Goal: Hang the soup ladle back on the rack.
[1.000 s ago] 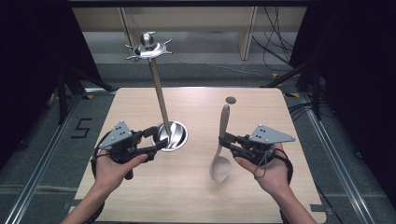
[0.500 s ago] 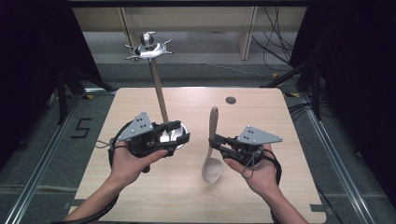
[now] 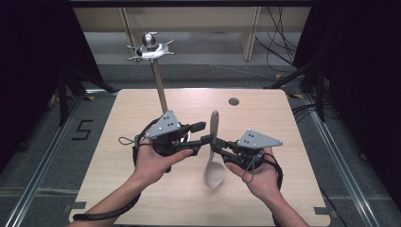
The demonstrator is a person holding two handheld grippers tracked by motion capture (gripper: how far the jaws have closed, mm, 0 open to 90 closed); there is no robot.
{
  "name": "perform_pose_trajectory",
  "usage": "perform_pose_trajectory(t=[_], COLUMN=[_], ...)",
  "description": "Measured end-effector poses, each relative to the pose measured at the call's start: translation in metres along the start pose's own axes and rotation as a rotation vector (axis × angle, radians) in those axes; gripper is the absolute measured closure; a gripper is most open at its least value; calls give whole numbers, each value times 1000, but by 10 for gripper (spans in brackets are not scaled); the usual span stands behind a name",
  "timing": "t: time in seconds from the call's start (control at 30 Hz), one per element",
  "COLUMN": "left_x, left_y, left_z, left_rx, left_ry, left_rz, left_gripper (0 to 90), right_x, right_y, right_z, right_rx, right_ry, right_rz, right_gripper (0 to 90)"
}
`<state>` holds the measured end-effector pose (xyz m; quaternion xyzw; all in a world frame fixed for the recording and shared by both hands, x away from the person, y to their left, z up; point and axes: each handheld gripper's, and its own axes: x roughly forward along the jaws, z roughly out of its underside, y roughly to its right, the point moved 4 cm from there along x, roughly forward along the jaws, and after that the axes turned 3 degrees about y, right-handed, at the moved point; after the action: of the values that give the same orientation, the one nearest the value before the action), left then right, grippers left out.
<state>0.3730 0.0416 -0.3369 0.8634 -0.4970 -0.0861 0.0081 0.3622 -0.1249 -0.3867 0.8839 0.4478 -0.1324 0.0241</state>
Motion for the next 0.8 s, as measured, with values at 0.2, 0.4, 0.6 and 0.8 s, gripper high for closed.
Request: perform_pose_trajectory(t=[0.2,0.4,0.6,0.8], left_x=[9,7,-5,-28], left_y=[1,2,-8,-27], left_z=[4,3,2,0], left_rx=[-6,22,39,86], left_ry=[-8,-4,-18,-33], left_rz=[-10,-1,24,61], left_gripper=[597,729,735,734], right_x=[1,3,1,-11], right_y=[-3,-8,-10,-4], right_z=[-1,0,-6,4], right_rx=[-33,-29,-105,-141], right_ry=[0,-4,8,-10], right_rz=[10,13,29,-6], right_gripper=[759,757,580,463])
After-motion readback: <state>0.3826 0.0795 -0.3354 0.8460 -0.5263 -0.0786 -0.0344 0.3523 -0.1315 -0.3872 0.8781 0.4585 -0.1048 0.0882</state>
